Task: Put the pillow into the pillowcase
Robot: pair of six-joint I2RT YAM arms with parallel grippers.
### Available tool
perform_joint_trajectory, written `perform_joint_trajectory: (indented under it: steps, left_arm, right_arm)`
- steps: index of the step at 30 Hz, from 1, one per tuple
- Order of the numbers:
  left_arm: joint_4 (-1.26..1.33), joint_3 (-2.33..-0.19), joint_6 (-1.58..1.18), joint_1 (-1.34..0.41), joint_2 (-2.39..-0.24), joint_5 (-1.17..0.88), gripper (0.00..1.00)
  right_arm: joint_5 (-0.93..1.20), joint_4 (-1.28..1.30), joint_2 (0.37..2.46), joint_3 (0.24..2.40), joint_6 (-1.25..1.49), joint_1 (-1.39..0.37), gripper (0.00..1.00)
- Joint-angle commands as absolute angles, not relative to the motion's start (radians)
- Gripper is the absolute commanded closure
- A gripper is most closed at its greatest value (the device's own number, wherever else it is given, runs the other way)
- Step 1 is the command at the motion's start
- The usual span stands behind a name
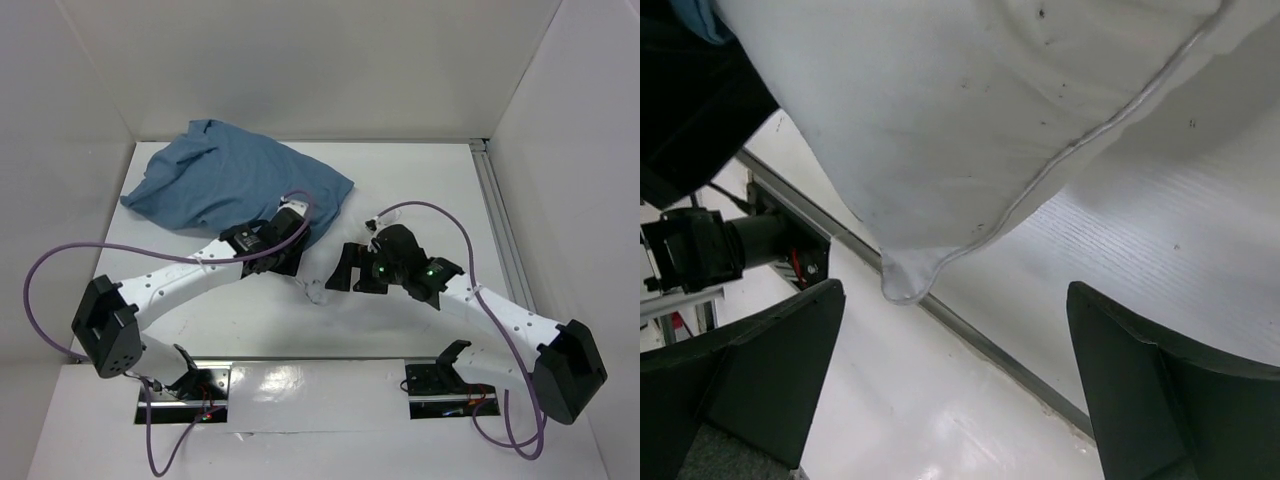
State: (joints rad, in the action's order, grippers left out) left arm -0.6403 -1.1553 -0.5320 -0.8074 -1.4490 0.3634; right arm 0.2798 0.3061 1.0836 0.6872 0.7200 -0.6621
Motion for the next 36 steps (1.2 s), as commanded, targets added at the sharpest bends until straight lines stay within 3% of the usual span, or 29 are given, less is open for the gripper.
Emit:
perform_joint_trajectory:
  steps: [1,8,14,17,18,19,20,21,22,26,27,33,36]
  left_arm:
    - [-0.63,-1.144,-0.535,-0.779,-1.399,0.414,0.44]
    - [-0.591,-1.121,-0.48,-0.735,-1.321,0.272,0.34]
    - [-0.575,-1.13,-0.451,-0.695,-1.344,0.221,0.35]
    - [-0.575,-1.14,-0.442,-0.695,-1.344,0.21,0.37]
    - [-0.575,-1.14,-0.442,-0.686,-1.344,0.21,0.37]
    - [-0.575,-1.14,-0.442,-0.686,-1.344,0.21,0.37]
    - [-0.575,-1.14,-0.442,-0.686,-1.344,0.21,0.4]
    - [-0.575,-1.131,-0.433,-0.686,-1.344,0.21,0.4]
    - [-0.575,-1.12,-0.433,-0.686,-1.344,0.21,0.41]
    - [-0.575,-1.111,-0.433,-0.676,-1.344,0.19,0.75]
    - [-0.575,-1.111,-0.433,-0.676,-1.344,0.178,0.99]
    - [-0.603,-1.267,-0.433,-0.721,-1.344,0.039,1.0]
    - [-0.635,-1.562,-0.423,-0.758,-1.399,-0.084,1.0]
  right_arm:
    - [0.327,0.275,1.104,0.744,0.664,-0.667,0.01]
    - [0.373,0.232,1.126,0.764,0.655,-0.667,0.01]
    - [0.405,0.103,1.233,0.787,0.678,-0.742,0.01]
    - [0.374,0.037,1.299,0.787,0.73,-0.758,0.09]
    - [0.374,0.023,1.331,0.787,0.739,-0.758,0.15]
    - [0.333,0.023,1.342,0.801,0.739,-0.758,0.48]
    - [0.304,0.064,1.342,0.801,0.748,-0.758,0.73]
    - [0.278,0.078,1.342,0.801,0.749,-0.758,0.93]
    - [0.247,0.078,1.327,0.801,0.762,-0.758,1.0]
    - [0.226,0.087,1.261,0.778,0.772,-0.724,1.0]
    - [0.225,0.101,1.261,0.778,0.772,-0.724,1.0]
    - [0.231,0.011,1.29,0.839,0.782,-0.645,1.0]
    - [0.293,0.038,1.406,1.122,0.723,-0.514,1.0]
